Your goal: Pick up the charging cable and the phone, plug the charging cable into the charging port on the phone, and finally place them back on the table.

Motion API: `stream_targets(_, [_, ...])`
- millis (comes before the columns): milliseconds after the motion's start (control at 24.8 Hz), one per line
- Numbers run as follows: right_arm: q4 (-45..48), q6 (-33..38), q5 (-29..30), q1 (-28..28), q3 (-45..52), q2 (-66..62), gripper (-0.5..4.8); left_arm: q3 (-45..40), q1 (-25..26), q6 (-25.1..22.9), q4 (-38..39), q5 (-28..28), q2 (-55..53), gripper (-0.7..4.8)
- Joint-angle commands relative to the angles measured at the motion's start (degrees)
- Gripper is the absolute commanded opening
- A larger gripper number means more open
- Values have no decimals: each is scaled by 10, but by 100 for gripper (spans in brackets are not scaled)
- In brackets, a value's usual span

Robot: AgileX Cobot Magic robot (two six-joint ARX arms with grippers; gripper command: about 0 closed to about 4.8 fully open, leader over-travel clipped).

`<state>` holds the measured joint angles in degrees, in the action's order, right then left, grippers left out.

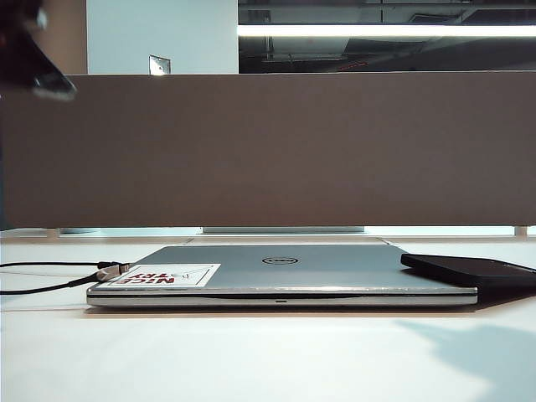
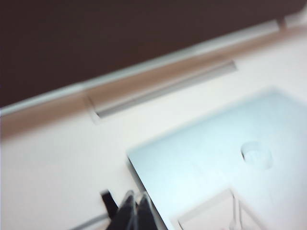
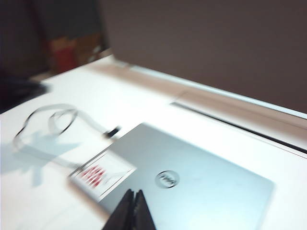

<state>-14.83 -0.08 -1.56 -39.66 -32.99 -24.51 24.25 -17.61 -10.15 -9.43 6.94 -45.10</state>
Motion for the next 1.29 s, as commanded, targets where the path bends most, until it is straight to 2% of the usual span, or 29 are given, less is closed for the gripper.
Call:
stream_targets(40, [0,-39,-3,-40,-3,1,-4,2,-23,-79,45,2,-24,-6])
stream_targets(322, [0,-43,-2,-107,-3,1,-4,2,-46,-209,81,2,-87,-6])
stream_targets(443, [-4,-43,-2,-116,-3,1,-4,2,-46,-241,81,2,-109,-5])
stream_targets(523, [-12,-43,-2,-119,-3,1,-4,2,-46,-242,81,2,-123,9])
stream_targets(564, [-18,-43,-2,-119,-3,1,-4,2,-46,-242,81,2,-129,46])
stream_targets(684, [-43,-43,-2,-119,-3,2,-4,2,-45,-263,81,2,-148,224])
stream_targets(765, [-51,-43,2,-119,-3,2,-4,-3,-45,-290,81,2,-163,288])
stream_targets(926, [-55,-43,2,-119,-3,2,-4,-13,-45,-316,69,2,-194,283])
stream_targets(1087, [-66,-43,2,-119,-3,2,-4,-16,-45,-325,55,1,-214,208])
stream_targets(1288, [-66,-43,2,-119,-3,2,-4,-17,-39,-348,40,-3,-231,206])
